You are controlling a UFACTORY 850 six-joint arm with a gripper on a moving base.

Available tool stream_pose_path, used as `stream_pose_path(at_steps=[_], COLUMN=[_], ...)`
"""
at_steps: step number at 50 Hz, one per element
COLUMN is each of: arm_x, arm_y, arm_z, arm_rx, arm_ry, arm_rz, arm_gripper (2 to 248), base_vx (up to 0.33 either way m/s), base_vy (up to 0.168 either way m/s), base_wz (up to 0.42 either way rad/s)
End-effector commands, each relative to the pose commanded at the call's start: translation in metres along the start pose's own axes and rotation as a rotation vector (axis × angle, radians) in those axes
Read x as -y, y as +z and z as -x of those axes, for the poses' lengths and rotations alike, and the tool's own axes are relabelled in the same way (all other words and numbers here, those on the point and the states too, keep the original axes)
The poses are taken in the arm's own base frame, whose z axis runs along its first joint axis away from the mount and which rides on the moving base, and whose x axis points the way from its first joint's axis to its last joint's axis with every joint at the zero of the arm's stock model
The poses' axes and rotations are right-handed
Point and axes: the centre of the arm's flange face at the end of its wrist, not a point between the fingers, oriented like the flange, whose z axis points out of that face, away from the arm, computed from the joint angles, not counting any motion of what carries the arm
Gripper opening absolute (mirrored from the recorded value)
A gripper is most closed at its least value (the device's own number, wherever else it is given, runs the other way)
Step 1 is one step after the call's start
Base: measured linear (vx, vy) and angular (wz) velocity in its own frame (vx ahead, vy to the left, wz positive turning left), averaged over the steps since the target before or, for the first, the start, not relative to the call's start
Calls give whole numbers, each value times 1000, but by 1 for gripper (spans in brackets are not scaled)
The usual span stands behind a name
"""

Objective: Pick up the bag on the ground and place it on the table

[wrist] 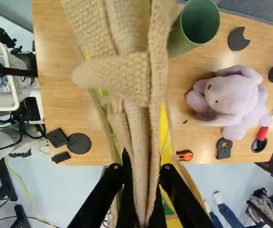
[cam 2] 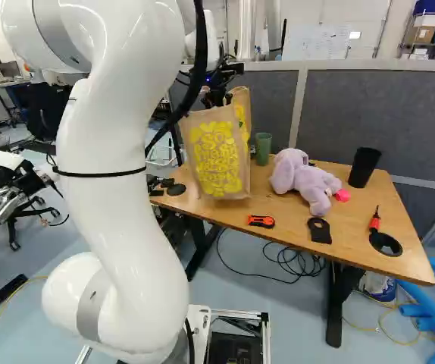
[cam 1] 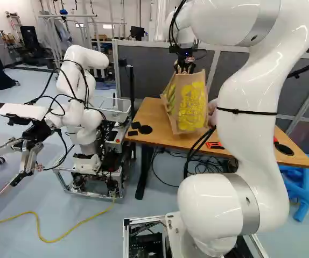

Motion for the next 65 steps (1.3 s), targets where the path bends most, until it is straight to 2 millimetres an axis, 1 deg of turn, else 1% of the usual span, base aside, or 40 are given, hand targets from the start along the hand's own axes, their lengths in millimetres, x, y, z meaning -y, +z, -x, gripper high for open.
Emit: stream_pose_path(at_steps=[28, 49, 58, 59, 64, 65], arm_x=[36, 44, 45, 45, 45, 45], arm_y=[42, 76, 80, 80, 81, 81], arm_z=[-15, -23, -24, -24, -24, -24], arm_rx=[77, 126, 133, 133, 133, 133], arm_ry=[-1, -7, -7, -7, -7, -7], arm_rz=[-71, -64, -63, -63, -63, -63], arm_gripper=[21, 21, 21, 25, 25, 53], base_vx=[0, 0, 0, 0, 0, 0], base_vy=[0, 0, 0, 0, 0, 0], base_wz=[0, 0, 0, 0, 0, 0])
